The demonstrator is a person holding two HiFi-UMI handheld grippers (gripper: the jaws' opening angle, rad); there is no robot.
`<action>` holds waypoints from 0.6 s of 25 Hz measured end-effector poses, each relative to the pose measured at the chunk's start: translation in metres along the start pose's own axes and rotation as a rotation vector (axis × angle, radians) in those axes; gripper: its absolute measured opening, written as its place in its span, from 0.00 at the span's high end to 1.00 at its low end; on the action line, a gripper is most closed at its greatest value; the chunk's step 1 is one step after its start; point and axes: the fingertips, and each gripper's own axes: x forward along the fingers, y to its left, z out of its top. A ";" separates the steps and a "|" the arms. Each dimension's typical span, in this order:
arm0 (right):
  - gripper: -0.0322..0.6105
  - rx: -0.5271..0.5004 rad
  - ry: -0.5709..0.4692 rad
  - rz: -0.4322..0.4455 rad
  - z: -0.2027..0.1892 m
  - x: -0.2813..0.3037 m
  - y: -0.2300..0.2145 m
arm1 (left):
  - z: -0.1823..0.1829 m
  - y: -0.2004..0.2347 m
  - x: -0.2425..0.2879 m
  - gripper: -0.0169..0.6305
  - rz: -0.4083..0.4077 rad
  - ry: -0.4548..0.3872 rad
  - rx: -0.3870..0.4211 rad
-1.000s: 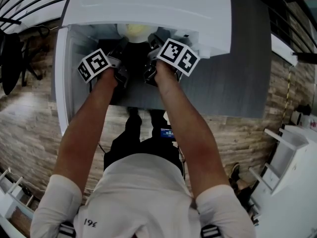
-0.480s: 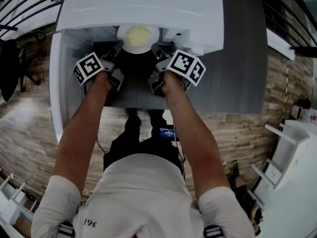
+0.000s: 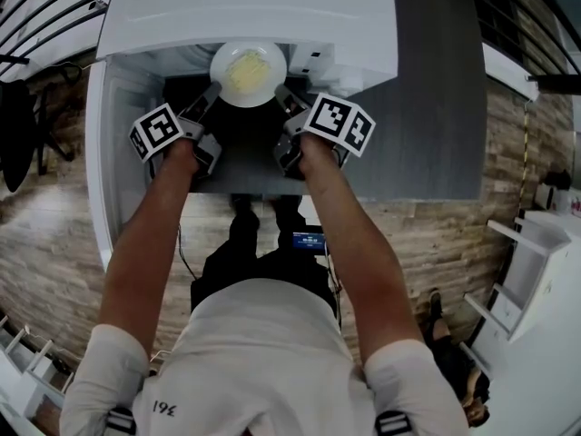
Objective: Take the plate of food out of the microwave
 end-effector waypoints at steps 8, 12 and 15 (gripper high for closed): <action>0.92 -0.020 0.008 -0.006 -0.009 -0.019 -0.001 | -0.020 -0.009 -0.017 0.92 -0.011 0.006 -0.011; 0.92 -0.020 -0.001 -0.003 -0.016 -0.031 0.003 | -0.029 -0.016 -0.028 0.92 -0.024 0.016 -0.005; 0.92 -0.020 -0.011 -0.002 -0.019 -0.043 0.002 | -0.039 -0.022 -0.033 0.92 -0.034 0.033 -0.002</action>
